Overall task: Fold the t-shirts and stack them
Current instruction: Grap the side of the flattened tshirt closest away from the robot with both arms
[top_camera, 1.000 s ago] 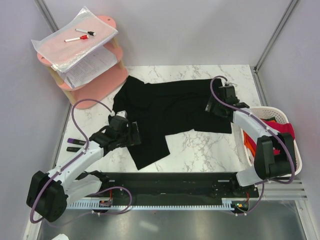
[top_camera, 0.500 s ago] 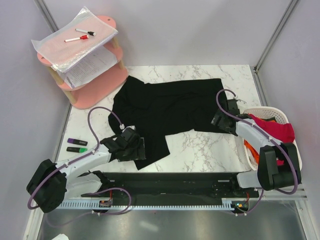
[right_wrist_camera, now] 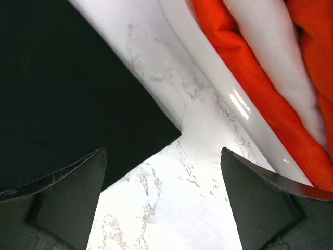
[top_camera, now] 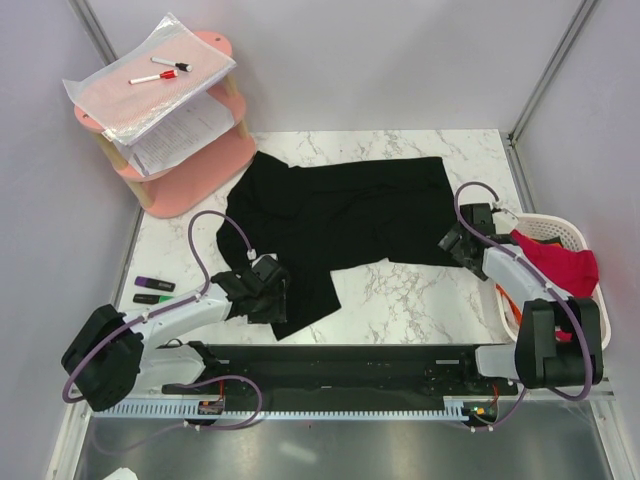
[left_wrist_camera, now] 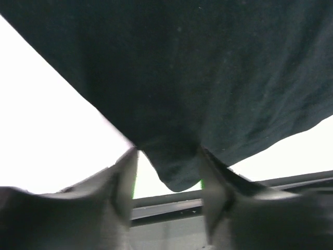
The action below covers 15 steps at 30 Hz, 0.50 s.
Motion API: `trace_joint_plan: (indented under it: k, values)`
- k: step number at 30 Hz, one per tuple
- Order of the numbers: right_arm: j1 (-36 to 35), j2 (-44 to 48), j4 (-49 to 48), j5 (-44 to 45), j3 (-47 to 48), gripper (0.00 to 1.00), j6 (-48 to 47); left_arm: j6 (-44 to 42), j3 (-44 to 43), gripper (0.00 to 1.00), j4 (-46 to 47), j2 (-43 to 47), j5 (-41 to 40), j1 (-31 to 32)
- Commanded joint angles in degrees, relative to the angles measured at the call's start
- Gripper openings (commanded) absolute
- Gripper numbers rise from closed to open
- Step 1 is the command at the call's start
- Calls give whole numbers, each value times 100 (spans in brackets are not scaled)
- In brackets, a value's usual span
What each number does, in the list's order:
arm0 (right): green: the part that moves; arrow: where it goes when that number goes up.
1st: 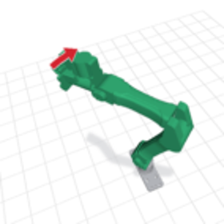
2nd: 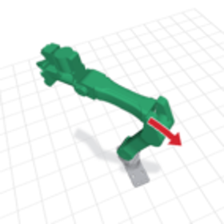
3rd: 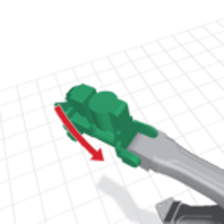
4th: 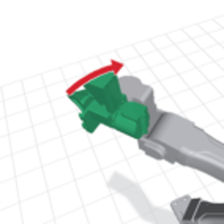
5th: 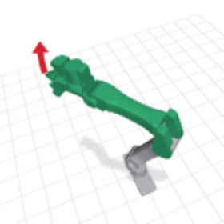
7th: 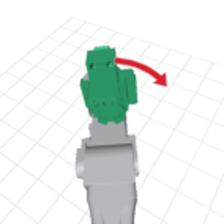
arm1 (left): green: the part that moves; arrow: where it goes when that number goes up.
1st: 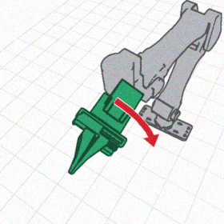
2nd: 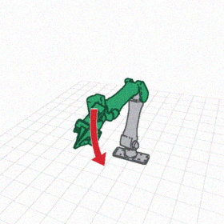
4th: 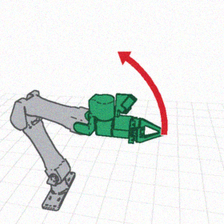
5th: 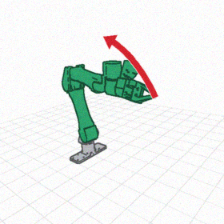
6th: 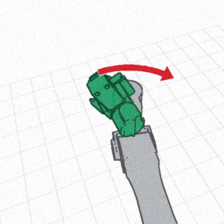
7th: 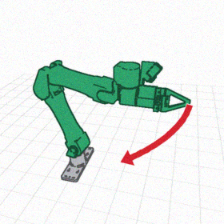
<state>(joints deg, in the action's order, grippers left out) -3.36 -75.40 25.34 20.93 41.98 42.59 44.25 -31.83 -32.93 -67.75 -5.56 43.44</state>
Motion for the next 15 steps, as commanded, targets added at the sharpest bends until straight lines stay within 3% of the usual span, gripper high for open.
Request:
trace_joint_plan:
  k: [1,3,4,5,13,15]
  values:
    - [309,-150,-91,175,12,98,188,242,37,39,6,-46,161,68]
    - [493,-361,-231,79,-5,98,215,268,63,21,-12,-2,126,68]
    - [537,-440,-266,52,-23,98,232,277,63,7,-21,24,134,68]
    - [555,-589,-293,0,-23,98,250,295,81,2,-38,51,117,59]
    - [573,-1240,-741,-159,30,95,355,435,265,2,-161,472,46,59]
    - [573,-1320,-864,-238,21,69,338,462,274,2,-214,552,3,59]
